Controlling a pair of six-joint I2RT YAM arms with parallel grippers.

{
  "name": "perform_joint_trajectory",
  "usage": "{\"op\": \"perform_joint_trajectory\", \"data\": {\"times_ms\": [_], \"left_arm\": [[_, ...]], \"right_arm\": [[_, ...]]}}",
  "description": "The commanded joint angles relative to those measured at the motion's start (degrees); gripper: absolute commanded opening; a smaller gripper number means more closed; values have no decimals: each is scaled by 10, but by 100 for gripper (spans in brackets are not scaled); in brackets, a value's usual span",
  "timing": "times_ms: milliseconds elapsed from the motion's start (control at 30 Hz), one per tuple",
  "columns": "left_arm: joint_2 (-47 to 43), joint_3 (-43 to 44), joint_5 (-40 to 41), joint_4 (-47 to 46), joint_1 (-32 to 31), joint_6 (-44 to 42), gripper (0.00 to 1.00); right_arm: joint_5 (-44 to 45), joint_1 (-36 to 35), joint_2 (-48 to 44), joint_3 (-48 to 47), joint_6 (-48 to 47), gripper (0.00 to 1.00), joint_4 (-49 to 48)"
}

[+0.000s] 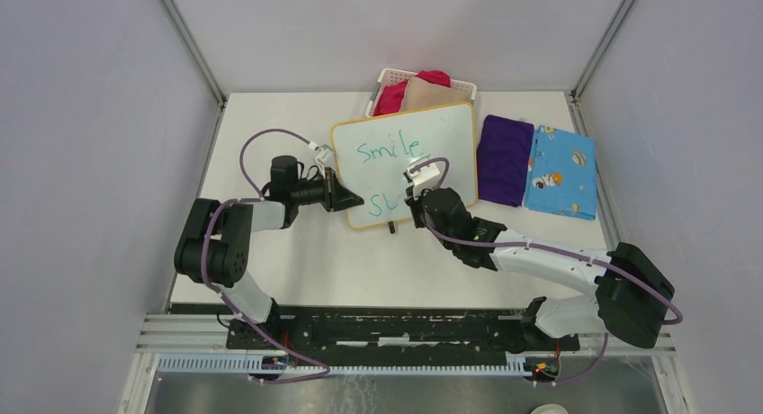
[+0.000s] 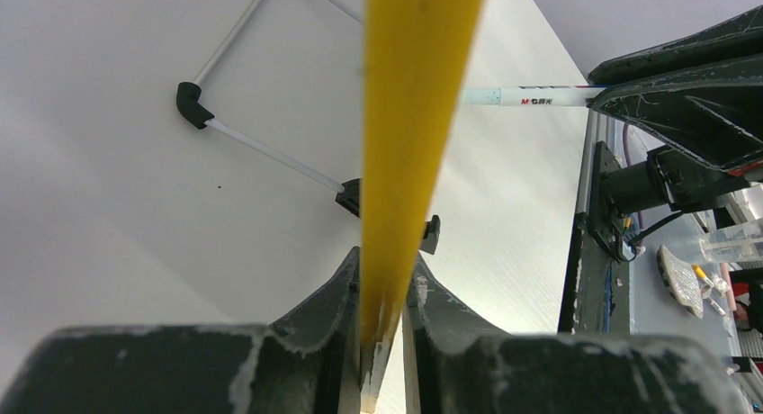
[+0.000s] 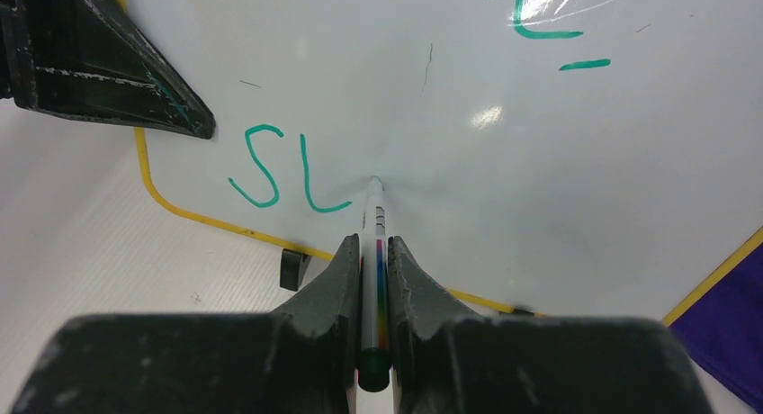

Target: Write a sentence on the whiteboard

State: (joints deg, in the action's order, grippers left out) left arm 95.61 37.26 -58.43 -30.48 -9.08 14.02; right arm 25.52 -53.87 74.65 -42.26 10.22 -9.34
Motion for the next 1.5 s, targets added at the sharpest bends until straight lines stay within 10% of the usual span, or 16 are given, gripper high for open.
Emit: {"op": "perform_joint_trajectory", "data": {"times_ms": [0,1467], "left_arm": [[9,-1,53,73,-11,-33,2],[11,3,53,82,-12,-36,2]], "right_arm": [[-1,1,7,-34,-3,0,-21],[2,18,-1,-41,-8,0,5]]}}
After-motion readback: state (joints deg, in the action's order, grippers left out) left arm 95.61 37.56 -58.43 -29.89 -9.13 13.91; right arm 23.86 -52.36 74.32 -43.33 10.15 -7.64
